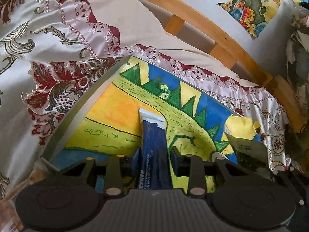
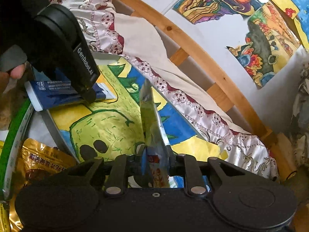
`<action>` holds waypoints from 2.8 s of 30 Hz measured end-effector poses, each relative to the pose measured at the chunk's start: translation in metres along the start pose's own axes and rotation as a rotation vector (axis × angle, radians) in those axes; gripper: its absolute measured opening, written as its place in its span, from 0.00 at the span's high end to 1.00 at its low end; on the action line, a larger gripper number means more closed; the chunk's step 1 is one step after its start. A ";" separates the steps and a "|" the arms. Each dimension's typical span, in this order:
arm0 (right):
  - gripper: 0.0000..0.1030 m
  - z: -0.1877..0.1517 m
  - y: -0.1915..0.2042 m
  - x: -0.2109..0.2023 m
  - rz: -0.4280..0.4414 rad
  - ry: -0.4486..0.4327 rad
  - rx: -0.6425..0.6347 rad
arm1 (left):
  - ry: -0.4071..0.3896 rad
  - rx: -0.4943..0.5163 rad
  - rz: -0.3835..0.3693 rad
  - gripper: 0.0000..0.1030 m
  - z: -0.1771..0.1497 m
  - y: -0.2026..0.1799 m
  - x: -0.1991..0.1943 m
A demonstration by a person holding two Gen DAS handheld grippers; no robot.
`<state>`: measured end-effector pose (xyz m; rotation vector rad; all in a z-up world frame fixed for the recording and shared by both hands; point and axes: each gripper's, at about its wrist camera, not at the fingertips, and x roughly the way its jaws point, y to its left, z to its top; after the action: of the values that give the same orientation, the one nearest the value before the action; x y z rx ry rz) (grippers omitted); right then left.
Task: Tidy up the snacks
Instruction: 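Lift and carry both held packets over the dinosaur-drawing tray, then lower both packets into the tray and open both grippers, then raise both open tools away from the tray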
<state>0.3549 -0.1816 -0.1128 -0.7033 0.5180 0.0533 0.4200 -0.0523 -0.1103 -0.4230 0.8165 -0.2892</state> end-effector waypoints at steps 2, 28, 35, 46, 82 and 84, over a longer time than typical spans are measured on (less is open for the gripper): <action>0.61 0.001 -0.004 0.000 0.000 0.010 0.018 | -0.005 -0.003 -0.006 0.50 0.001 -0.001 -0.003; 0.15 0.001 -0.089 -0.099 0.108 -0.125 0.472 | -0.167 0.155 0.147 0.01 -0.005 -0.056 -0.123; 0.06 -0.007 -0.105 -0.149 0.098 -0.235 0.558 | -0.289 0.232 0.192 0.01 -0.031 -0.072 -0.174; 0.01 -0.033 -0.107 -0.230 0.078 -0.342 0.617 | -0.446 0.345 0.201 0.00 -0.085 -0.084 -0.246; 0.01 -0.087 -0.042 -0.339 0.149 -0.179 0.678 | -0.324 0.365 0.326 0.00 -0.200 -0.057 -0.326; 0.01 -0.087 -0.039 -0.340 0.139 -0.161 0.669 | -0.317 0.370 0.336 0.00 -0.202 -0.058 -0.327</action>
<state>0.0280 -0.2241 0.0151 -0.0074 0.3939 0.0612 0.0495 -0.0212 0.0031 0.0203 0.4959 -0.0525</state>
